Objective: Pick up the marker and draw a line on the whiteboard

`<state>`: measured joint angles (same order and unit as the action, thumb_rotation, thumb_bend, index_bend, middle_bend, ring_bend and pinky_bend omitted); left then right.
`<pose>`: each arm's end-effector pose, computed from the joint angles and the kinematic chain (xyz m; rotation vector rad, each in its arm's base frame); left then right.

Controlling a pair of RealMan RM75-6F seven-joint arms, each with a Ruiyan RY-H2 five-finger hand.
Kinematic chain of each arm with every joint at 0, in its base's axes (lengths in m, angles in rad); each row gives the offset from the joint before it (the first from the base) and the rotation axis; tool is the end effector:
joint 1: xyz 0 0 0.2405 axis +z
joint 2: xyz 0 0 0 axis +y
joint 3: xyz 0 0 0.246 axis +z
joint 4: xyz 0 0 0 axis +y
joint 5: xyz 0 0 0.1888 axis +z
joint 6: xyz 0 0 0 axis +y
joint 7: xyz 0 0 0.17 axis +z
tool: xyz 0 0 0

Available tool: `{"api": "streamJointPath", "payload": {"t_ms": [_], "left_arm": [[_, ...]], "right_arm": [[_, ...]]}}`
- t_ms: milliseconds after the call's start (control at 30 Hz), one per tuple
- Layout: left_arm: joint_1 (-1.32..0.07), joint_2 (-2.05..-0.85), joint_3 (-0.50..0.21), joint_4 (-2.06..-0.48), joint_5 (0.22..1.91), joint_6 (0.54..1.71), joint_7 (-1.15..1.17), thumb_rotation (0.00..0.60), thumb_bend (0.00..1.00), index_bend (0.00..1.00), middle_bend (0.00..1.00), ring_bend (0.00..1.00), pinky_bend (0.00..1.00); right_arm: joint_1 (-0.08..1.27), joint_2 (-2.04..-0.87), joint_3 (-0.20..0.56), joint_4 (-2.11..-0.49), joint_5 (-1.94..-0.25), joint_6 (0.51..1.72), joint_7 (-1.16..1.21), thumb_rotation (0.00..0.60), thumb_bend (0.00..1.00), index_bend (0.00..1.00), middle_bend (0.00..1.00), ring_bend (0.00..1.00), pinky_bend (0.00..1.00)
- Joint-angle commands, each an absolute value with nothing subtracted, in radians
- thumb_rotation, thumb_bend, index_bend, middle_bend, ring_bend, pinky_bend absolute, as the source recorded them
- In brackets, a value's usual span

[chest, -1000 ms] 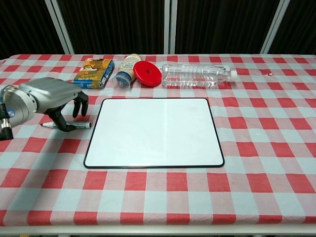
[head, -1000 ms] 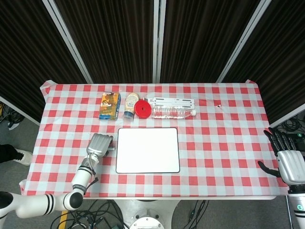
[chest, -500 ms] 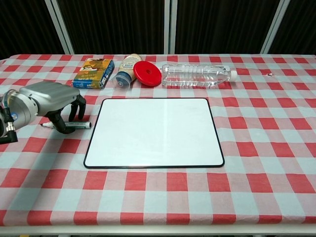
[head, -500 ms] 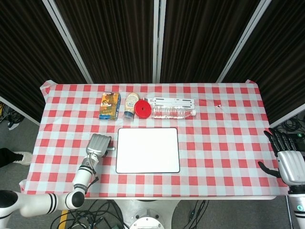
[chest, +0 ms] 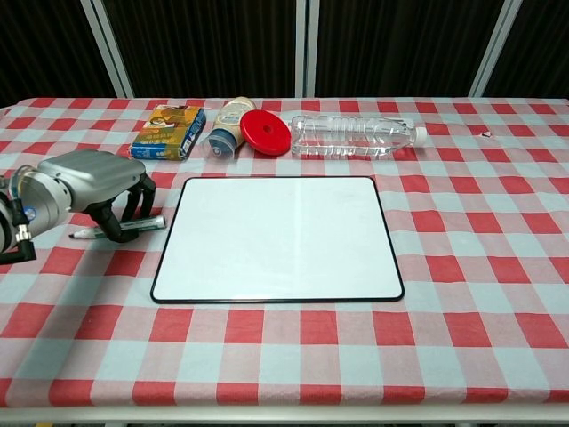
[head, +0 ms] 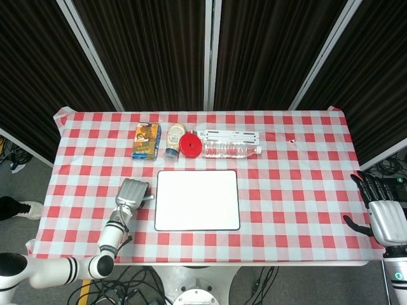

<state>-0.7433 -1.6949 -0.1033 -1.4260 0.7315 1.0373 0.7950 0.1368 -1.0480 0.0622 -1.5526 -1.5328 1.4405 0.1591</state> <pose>-0.1814 0.3348 -0.0515 -1.8394 -0.9142 -0.4838 -0.2941 -0.2234 0.1953 1.4374 -0.9042 0.9625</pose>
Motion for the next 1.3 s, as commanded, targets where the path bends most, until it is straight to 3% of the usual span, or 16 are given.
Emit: {"api": "streamJointPath", "payload": {"t_ms": [33,267,500,633,767,1300], "left_arm": [[-0.739,-1.694,-0.1,-1.423,0.768,1.04,0.763,0.6,0.33,0.53,0.58,0.81,0.93],[-0.725,-1.647,-0.103,-1.464,0.903,1.046,0.646,0.6,0.38,0.59,0.63,0.83,0.93],[-0.716,-1.611,-0.15,-1.5,1.151,1.011,0.277,0.6,0.39,0.59,0.63,0.81,0.92],[-0.739,-1.662,-0.158,-1.39,1.332,1.018,0.013,0.6,0.4,0.58,0.62,0.78,0.91],[-0.781,-1.709,-0.155,-1.286,1.408,0.99,-0.121,0.6,0.39,0.57,0.6,0.72,0.9],[-0.928,-1.917,-0.166,-0.916,1.486,0.914,-0.301,0.6,0.4,0.57,0.59,0.69,0.89]], "right_arm": [[0.138,-1.048,0.063,-1.553,-1.532,1.438,0.158,0.6,0.1,0.0,0.03,0.0,0.0],[0.139,-1.046,0.064,-1.558,-1.532,1.438,0.155,0.6,0.1,0.0,0.03,0.0,0.0],[0.132,-1.041,0.061,-1.568,-1.538,1.449,0.146,0.6,0.1,0.0,0.03,0.0,0.0],[0.129,-1.042,0.058,-1.574,-1.544,1.455,0.148,0.6,0.1,0.0,0.03,0.0,0.0],[0.128,-1.036,0.055,-1.58,-1.555,1.46,0.142,0.6,0.1,0.0,0.03,0.0,0.0],[0.14,-1.033,0.056,-1.574,-1.542,1.428,0.148,0.6,0.1,0.0,0.03,0.0,0.0]]}}
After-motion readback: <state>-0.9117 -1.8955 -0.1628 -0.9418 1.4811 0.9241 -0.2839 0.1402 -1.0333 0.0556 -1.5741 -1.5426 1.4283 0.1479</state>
